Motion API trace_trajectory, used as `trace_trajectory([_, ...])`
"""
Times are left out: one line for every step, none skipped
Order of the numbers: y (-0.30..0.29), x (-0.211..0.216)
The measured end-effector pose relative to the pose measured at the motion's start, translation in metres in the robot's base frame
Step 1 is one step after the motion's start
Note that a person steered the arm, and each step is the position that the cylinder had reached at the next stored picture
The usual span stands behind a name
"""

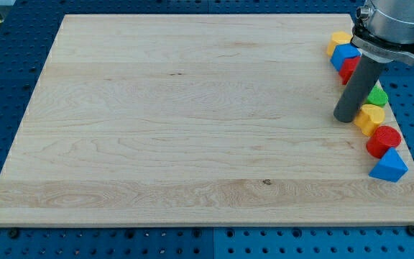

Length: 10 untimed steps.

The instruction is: Move your arm to the bottom right

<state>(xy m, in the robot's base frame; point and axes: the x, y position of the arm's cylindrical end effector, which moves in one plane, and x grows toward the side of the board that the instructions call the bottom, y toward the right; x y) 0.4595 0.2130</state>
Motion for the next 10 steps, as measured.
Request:
trace_trajectory([0.0,0.0])
trace_trajectory([0.0,0.011])
trace_trajectory([0.0,0.045])
trace_trajectory([0.0,0.083])
trace_trajectory([-0.002,0.107])
trace_trajectory([-0.002,0.127])
trace_trajectory([-0.004,0.159])
trace_trajectory([-0.004,0.159])
trace_trajectory([0.0,0.159])
trace_trajectory([0.036,0.158])
